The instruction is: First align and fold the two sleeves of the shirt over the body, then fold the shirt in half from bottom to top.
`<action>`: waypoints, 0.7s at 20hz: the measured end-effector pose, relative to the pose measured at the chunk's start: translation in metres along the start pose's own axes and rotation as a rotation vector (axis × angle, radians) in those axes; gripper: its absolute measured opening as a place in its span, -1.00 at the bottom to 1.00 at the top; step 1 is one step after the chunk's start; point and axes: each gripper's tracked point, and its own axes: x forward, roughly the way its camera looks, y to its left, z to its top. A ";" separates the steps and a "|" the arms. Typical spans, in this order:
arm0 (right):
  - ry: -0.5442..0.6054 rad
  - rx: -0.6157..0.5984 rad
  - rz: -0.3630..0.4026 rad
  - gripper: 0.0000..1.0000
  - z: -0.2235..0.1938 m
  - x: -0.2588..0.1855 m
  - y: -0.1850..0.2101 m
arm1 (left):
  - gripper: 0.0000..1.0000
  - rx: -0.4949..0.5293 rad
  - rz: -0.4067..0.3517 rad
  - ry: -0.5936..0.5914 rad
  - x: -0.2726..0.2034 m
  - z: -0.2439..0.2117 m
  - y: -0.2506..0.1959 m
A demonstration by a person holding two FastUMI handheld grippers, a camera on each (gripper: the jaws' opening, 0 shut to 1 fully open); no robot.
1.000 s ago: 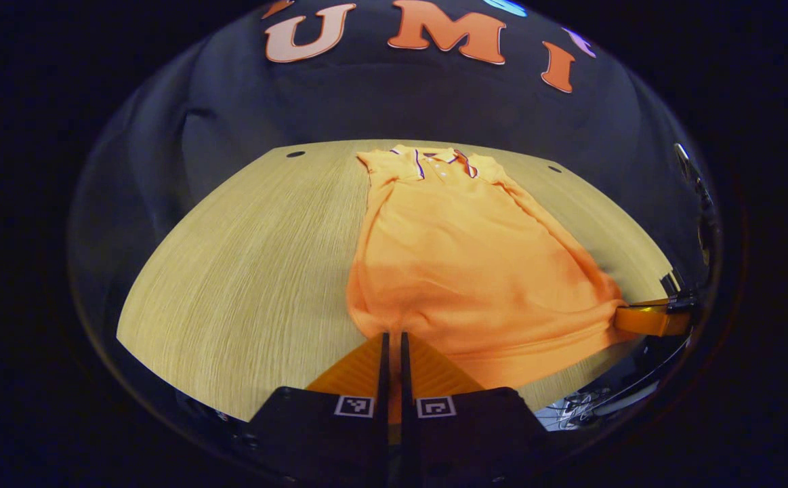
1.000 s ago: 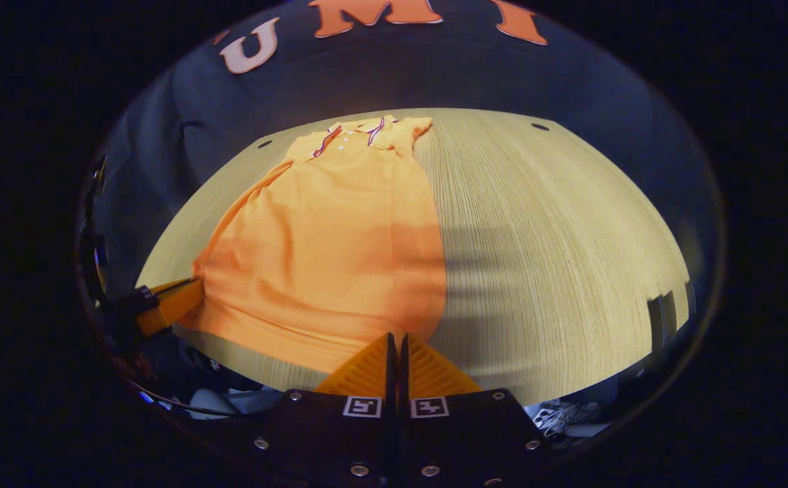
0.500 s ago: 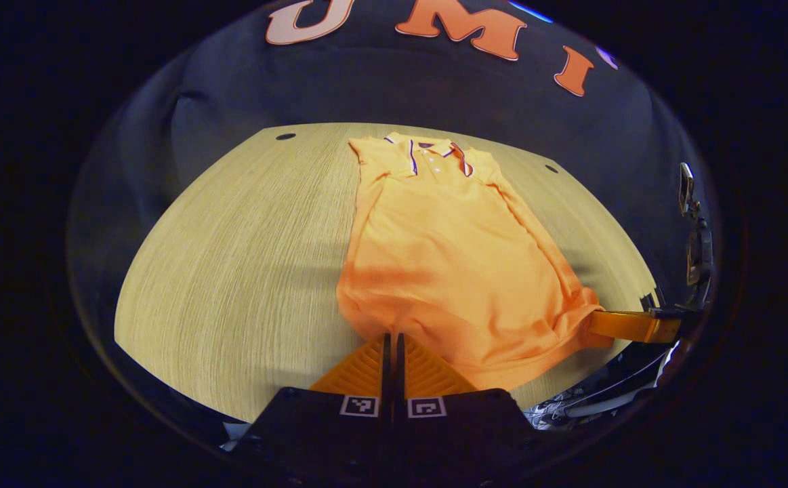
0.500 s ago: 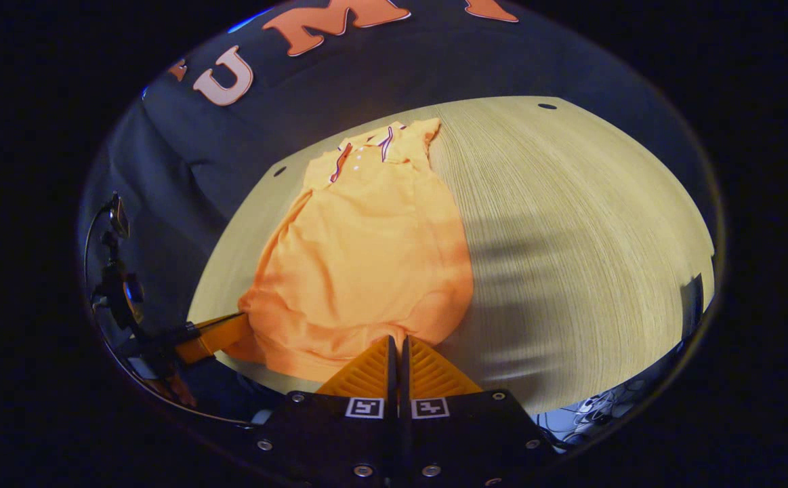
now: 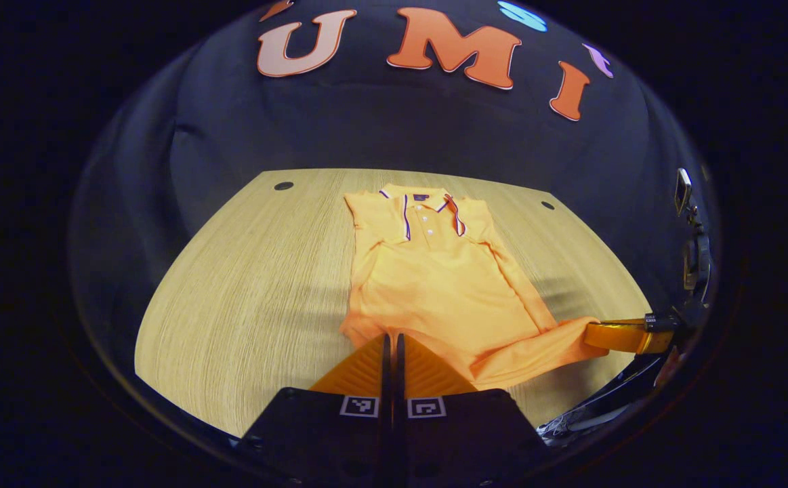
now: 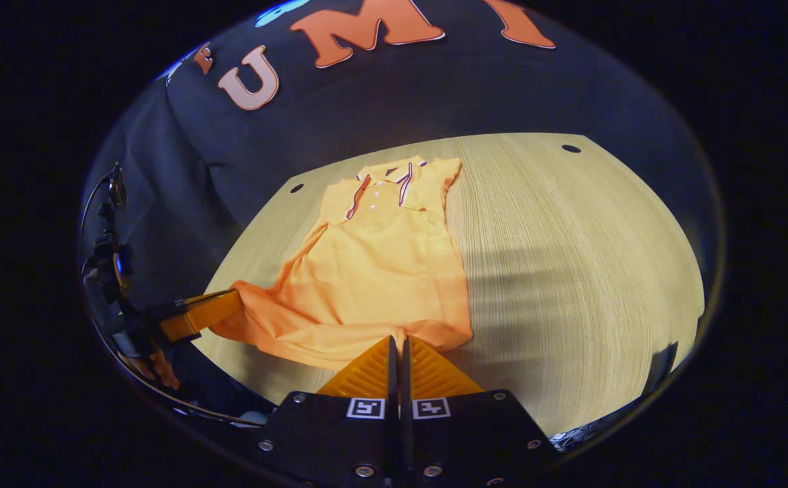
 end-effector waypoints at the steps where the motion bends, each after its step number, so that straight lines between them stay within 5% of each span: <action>1: -0.001 -0.014 -0.006 -0.99 0.005 0.001 -0.002 | -0.97 0.005 0.006 -0.005 0.000 0.005 0.000; 14: -0.099 -0.033 -0.058 -0.99 0.121 0.033 0.000 | -0.98 0.000 -0.084 -0.059 0.060 0.113 0.011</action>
